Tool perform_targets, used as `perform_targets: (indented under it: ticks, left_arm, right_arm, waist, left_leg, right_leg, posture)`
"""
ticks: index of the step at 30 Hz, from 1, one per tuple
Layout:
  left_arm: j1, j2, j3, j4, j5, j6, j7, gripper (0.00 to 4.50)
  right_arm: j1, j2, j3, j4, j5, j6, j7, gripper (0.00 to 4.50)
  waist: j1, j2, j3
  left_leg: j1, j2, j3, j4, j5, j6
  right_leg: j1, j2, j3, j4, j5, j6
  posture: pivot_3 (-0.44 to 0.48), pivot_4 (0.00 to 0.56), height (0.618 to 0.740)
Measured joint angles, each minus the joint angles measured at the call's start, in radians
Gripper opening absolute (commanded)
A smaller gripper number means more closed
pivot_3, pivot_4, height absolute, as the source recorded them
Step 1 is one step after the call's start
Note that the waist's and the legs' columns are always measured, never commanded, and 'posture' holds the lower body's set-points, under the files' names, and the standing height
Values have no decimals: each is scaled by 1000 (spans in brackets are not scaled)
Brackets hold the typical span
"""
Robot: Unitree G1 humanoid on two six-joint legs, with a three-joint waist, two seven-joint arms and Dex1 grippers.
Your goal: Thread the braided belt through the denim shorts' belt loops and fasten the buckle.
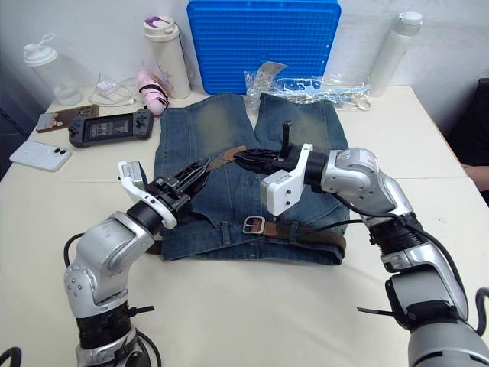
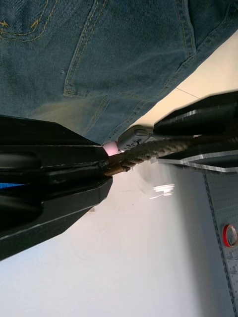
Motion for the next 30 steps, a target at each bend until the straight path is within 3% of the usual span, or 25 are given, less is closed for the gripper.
perform_targets:
  ticks: [5, 6, 8, 10, 13, 20, 30]
  left_arm:
    - [-5, 6, 9, 11, -2, 21, -14, 40]
    - [-4, 21, 14, 14, -2, 37, -26, 0]
    - [1, 96, 40, 41, -3, 80, -64, 0]
    - [33, 208, 116, 107, -2, 144, -133, 0]
    - [99, 295, 169, 152, 0, 217, -232, 0]
    - [276, 441, 103, 161, 1, 317, -370, 0]
    - [325, 599, -6, 156, 1, 296, -377, 0]
  right_arm:
    - [11, 4, 0, -2, 58, 32, 36, 0]
    - [20, 7, 0, -8, 91, 55, 60, 781]
    - [45, 3, 3, -39, 149, 110, 116, 1505]
    - [93, -36, 3, -82, 232, 202, 201, 2513]
    - [160, -78, 1, -134, 342, 353, 300, 4038]
    - [216, -146, -20, -305, 526, 730, 443, 4038]
    - [216, -145, -43, -377, 527, 854, 458, 4038]
  waist:
    - [0, 0, 0]
    - [-1, 0, 0]
    - [-1, 0, 0]
    - [-1, 0, 0]
    - [-1, 0, 0]
    - [2, 2, 1]
    - [-1, 5, 3]
  left_leg:
    - [0, 1, 0, 0, 0, 0]
    - [0, 1, 0, 0, 0, 0]
    - [1, 2, 0, -1, 0, -1]
    - [1, 3, 0, -2, -1, -2]
    - [1, 4, 0, -2, -1, -2]
    - [2, 4, -2, -2, -2, -4]
    - [3, 4, -2, -4, -3, -6]
  right_leg:
    - [0, 1, 0, -1, 0, 0]
    - [0, 1, 0, -1, 0, 0]
    - [0, 3, 0, -1, 0, 0]
    - [0, 5, 0, -1, -1, -1]
    - [0, 4, 1, -2, -1, -1]
    - [1, 3, 4, -3, -1, -2]
    - [0, 3, 4, -3, -2, -4]
  posture:
    - [0, 150, 693]
    - [0, 150, 693]
    - [0, 150, 693]
    - [0, 150, 693]
    - [0, 150, 693]
    - [0, 150, 693]
    - [0, 150, 693]
